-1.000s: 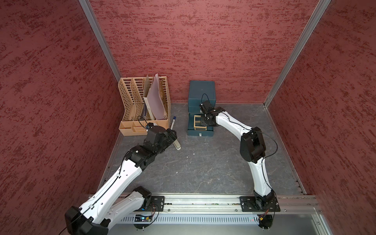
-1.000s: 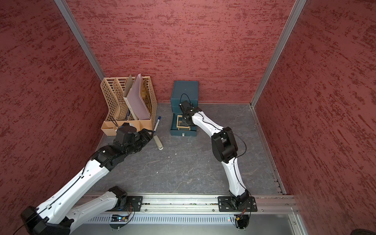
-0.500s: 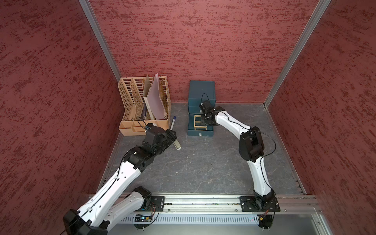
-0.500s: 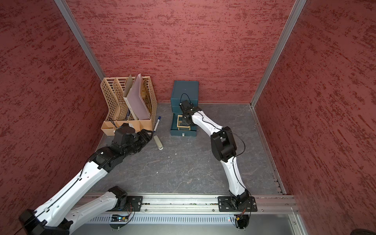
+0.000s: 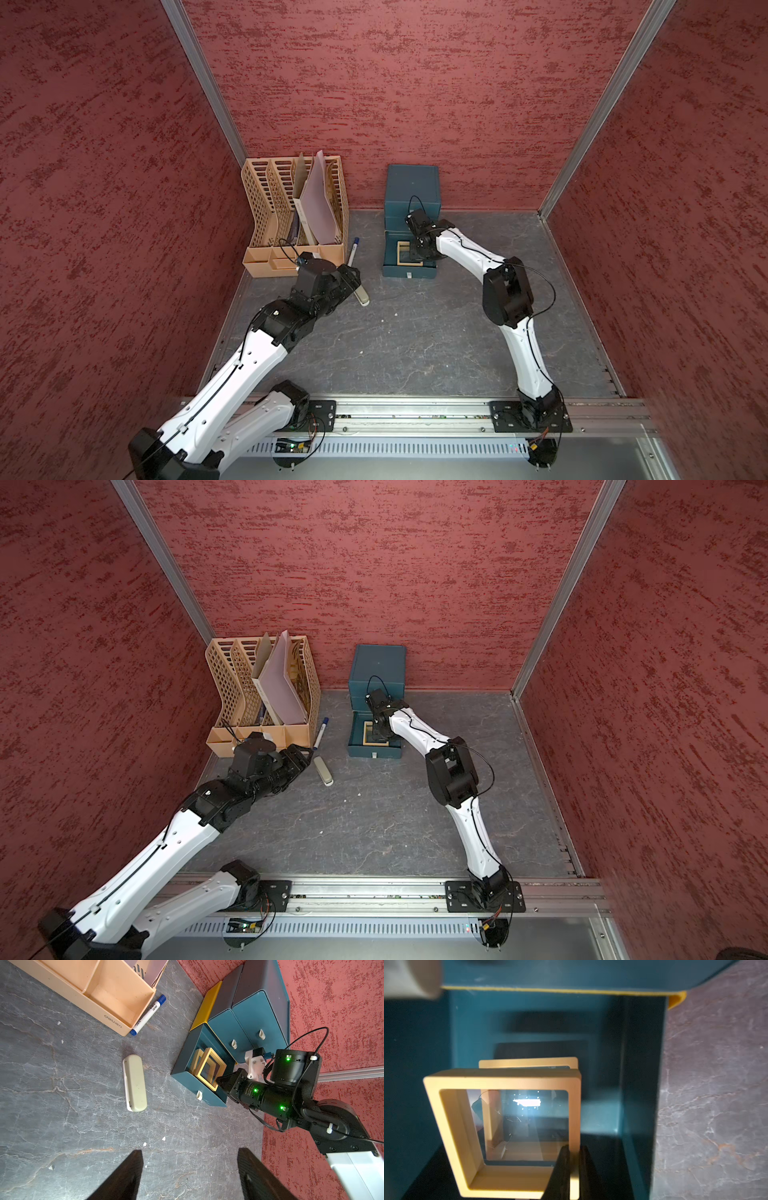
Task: Place the brooch boxes into the drawer by color
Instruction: Place the brooch box in the drawer.
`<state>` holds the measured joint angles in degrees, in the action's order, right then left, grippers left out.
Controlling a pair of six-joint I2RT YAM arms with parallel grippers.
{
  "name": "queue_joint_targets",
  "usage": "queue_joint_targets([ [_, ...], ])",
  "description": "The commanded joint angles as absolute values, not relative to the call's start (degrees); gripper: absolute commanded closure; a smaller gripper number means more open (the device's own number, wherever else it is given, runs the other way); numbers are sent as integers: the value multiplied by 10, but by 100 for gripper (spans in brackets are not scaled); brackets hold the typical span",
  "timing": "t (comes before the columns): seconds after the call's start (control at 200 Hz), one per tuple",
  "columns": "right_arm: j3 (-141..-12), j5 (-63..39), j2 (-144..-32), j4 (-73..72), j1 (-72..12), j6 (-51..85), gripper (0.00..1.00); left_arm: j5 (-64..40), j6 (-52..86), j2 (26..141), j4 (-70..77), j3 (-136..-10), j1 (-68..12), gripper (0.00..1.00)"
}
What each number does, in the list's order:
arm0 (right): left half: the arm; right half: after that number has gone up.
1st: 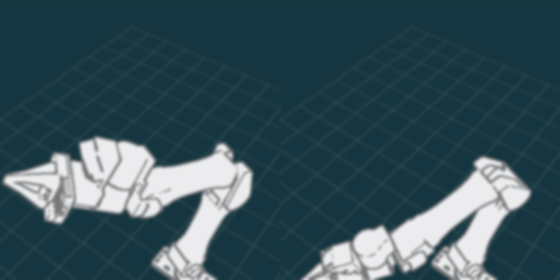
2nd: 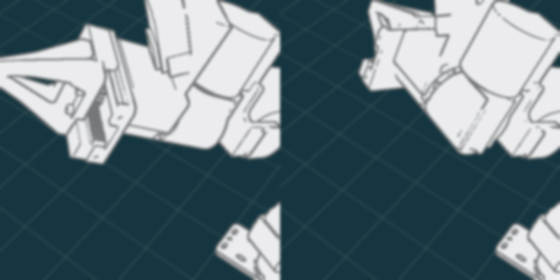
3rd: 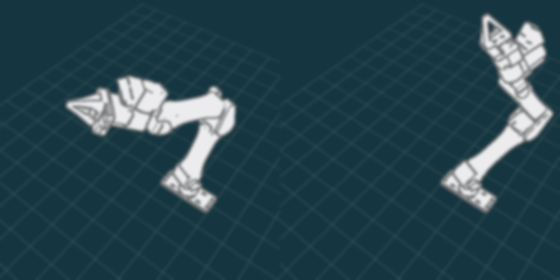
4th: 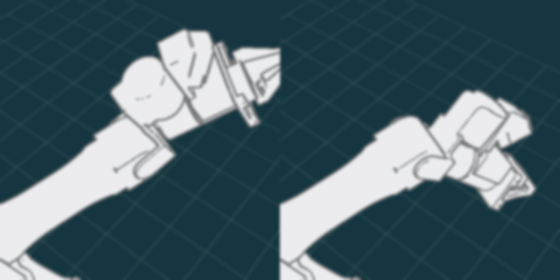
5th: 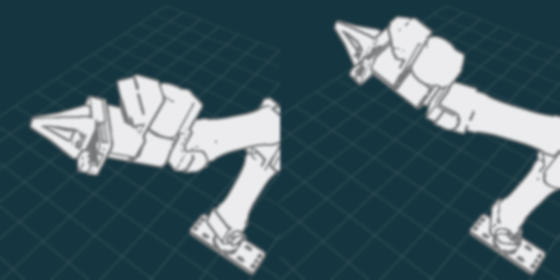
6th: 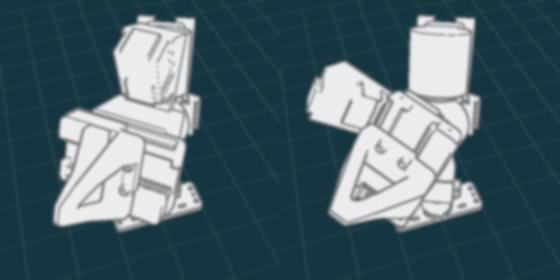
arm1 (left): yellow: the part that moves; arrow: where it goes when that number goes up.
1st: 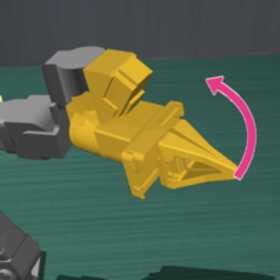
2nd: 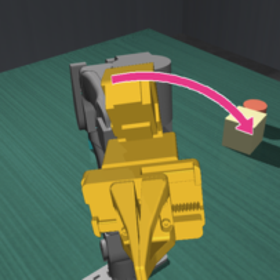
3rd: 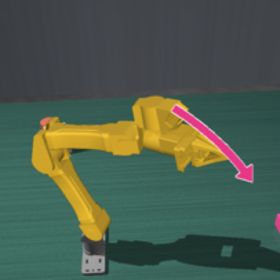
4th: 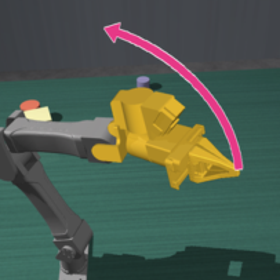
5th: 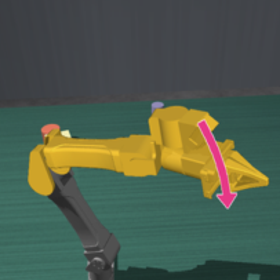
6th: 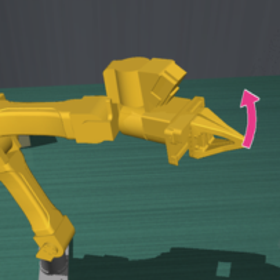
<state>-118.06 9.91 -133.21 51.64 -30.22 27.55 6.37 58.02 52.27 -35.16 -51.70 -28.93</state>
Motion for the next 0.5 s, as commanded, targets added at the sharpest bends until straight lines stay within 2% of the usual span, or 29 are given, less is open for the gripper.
queue_joint_targets([
  [0.0, -1216, 106, -1348, 534, -299, 272, 100, 64, 570, 513, -358, -517, -288, 24],
  [0.496, -1231, 112, -1367, 549, -297, 277, 100, 66, 569, 512, -363, -524, -288, 24],
])
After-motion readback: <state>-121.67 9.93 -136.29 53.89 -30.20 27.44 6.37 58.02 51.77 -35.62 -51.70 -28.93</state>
